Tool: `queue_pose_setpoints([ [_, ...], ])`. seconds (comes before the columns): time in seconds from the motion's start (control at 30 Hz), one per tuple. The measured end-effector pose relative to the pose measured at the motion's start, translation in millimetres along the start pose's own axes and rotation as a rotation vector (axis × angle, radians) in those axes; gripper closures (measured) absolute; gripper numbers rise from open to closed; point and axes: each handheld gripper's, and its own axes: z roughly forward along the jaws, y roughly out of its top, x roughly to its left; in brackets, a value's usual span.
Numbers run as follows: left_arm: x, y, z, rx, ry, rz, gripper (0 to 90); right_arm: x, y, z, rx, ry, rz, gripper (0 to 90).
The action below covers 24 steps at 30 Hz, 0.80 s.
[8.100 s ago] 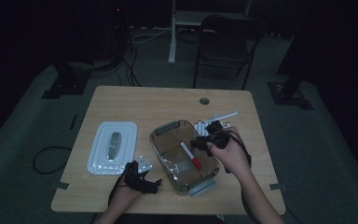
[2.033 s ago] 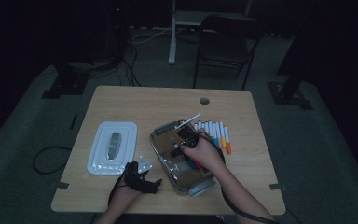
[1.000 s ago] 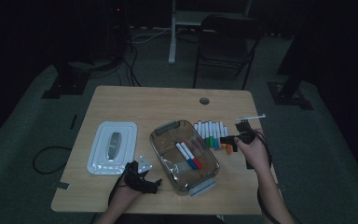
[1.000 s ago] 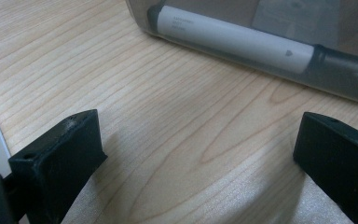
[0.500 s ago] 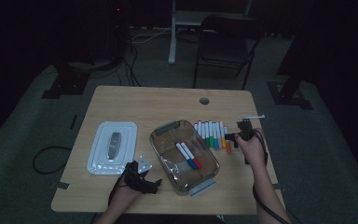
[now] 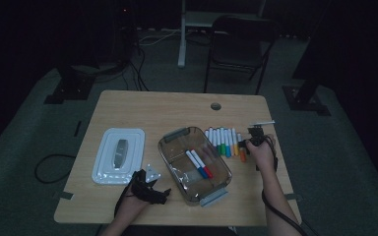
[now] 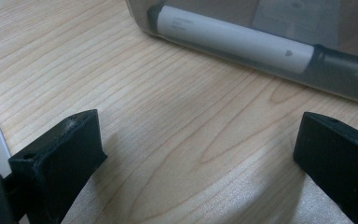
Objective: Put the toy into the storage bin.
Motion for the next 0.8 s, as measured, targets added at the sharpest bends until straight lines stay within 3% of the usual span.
queue_pose_setpoints([
  [0.13, 0.0, 0.0, 0.0, 0.0, 0.0, 0.0, 1.9, -1.8, 0.4, 1.9, 0.01, -0.025, 0.001, 70.7],
  [0.33, -0.1, 0.0, 0.0, 0.0, 0.0, -0.001, 1.9, -8.9, 0.3, -2.3, 0.009, -0.043, 0.053, 76.4],
  [0.53, 0.0, 0.0, 0.0, 0.0, 0.0, 0.0, 1.9, -8.8, 1.1, -24.2, 0.004, 0.009, 0.076, 76.5],
  [0.8, 0.0, 0.0, 0.0, 0.0, 0.0, 0.0, 1.9, 13.3, -0.6, -72.0, -0.052, 0.087, 0.016, 76.5],
])
